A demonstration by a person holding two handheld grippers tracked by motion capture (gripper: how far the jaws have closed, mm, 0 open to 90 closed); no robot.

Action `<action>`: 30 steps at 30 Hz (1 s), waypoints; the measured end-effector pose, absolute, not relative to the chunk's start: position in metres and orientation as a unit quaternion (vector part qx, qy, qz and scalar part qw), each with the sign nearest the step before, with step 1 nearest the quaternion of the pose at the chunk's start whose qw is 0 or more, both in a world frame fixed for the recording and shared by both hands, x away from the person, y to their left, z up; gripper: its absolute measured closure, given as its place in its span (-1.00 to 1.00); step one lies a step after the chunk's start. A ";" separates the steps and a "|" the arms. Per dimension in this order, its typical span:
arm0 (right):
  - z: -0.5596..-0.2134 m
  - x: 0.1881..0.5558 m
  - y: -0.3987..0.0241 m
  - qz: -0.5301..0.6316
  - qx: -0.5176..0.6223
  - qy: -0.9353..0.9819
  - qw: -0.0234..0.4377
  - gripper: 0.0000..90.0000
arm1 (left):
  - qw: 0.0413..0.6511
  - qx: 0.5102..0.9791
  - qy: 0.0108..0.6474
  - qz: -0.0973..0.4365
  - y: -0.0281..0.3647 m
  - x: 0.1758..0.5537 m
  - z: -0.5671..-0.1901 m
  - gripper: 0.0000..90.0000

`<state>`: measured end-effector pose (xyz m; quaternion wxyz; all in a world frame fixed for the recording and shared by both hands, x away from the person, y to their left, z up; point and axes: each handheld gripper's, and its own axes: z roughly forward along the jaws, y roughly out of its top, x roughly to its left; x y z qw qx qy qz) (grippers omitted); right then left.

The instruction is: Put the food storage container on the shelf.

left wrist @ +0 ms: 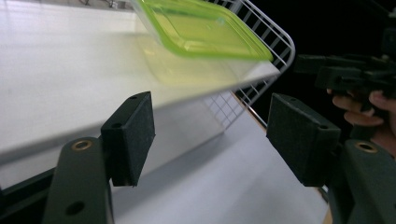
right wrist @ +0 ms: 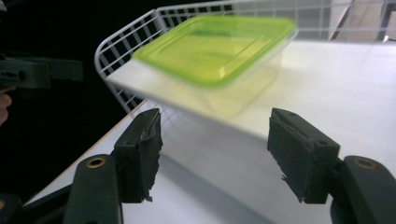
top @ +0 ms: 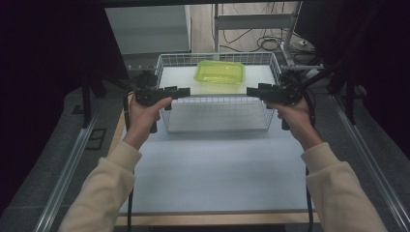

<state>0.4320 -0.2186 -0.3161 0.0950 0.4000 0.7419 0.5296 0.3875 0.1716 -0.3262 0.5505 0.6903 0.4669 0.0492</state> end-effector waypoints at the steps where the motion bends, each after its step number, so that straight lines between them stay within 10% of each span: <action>1: -0.323 0.419 -0.221 0.530 0.388 0.748 0.096 -0.23 | 0.546 0.698 0.460 0.059 0.173 0.375 -0.330 -0.29; 30: -0.432 0.314 -0.245 0.523 0.336 0.778 0.093 -0.31 | 0.535 0.728 0.428 0.026 0.154 0.281 -0.442 -0.33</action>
